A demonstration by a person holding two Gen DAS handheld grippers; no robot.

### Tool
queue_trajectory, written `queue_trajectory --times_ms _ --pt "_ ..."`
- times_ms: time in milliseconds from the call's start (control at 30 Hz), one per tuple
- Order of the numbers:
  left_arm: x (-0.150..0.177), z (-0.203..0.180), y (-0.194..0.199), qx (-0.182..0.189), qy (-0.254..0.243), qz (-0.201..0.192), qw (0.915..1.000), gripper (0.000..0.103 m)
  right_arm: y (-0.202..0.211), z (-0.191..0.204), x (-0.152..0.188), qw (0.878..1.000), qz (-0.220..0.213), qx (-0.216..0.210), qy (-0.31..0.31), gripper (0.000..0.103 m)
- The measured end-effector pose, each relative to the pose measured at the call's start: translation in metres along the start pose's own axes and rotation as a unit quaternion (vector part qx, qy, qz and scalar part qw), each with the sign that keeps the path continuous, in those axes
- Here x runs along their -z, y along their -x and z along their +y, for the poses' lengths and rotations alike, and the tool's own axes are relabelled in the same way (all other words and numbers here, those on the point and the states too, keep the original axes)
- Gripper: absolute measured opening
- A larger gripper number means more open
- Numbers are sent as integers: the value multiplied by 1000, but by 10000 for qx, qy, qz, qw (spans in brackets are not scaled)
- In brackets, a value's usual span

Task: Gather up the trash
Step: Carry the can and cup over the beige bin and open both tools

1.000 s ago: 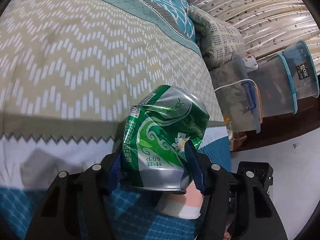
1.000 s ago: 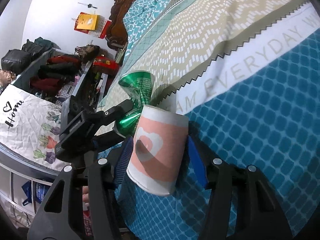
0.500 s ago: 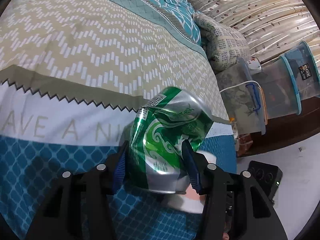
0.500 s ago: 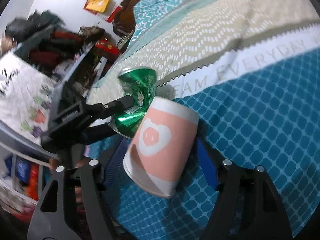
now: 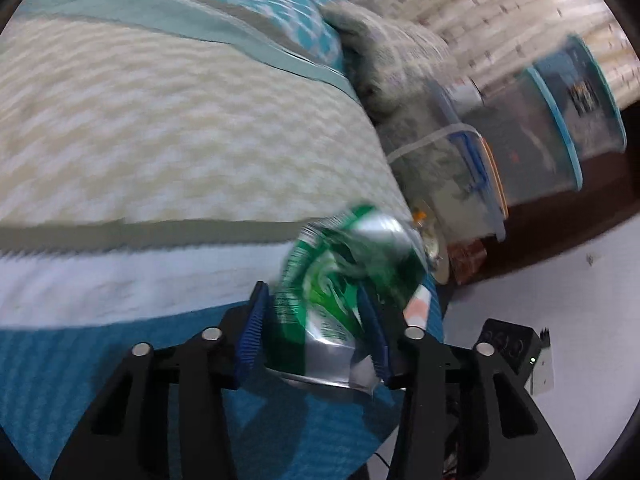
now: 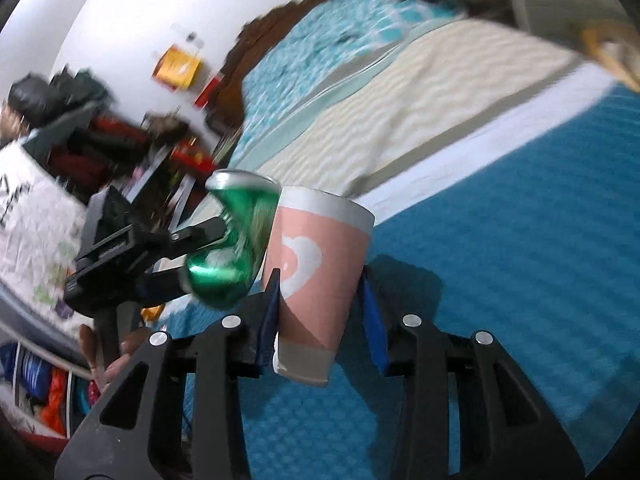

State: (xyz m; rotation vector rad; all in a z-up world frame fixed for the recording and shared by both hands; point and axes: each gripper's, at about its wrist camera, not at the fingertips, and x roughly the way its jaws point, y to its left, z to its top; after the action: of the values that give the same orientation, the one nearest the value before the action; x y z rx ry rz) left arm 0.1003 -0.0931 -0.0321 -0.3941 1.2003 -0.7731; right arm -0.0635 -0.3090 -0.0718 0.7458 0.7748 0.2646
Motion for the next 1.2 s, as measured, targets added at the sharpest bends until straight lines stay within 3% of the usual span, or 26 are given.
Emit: queue_trajectory --times_ms 333,600,767,800,833,867,900,933,1000,1200 --pt "-32 -143 -158 12 -1011 982 9900 31 91 -123 -31 9902 -880 374 -1021 40" --pt "-53 -246 -264 134 -1518 1324 9794 30 162 -202 -88 9741 -1620 936 -1270 41" --pt "-65 -287 -329 -145 -1729 1385 9750 31 184 -248 -130 9626 -1828 1473 -1355 44" --pt "-67 -291 -341 -257 -1742 1406 9743 38 184 -252 -136 9606 -1851 1600 -1317 48" --pt "-68 -294 -350 -341 -1755 1408 9738 56 183 -258 -146 9582 -1854 1791 -1241 55" --pt "-70 -294 -357 -452 -1775 1386 9733 66 178 -260 -151 9566 -1822 1939 -1187 57" --pt "-73 -293 -364 -647 -1793 1305 9730 75 176 -265 -154 9538 -1735 2192 -1104 66" --pt "-76 -292 -368 -816 -1796 1218 9727 75 173 -269 -159 9473 -1710 2498 -1048 78" --pt "-80 -287 -368 -847 -1754 1208 9734 75 178 -271 -156 9390 -1858 2717 -995 79" --pt "-81 -284 -326 -851 -2036 713 9727 75 193 -263 -142 9330 -2265 2624 -964 79"
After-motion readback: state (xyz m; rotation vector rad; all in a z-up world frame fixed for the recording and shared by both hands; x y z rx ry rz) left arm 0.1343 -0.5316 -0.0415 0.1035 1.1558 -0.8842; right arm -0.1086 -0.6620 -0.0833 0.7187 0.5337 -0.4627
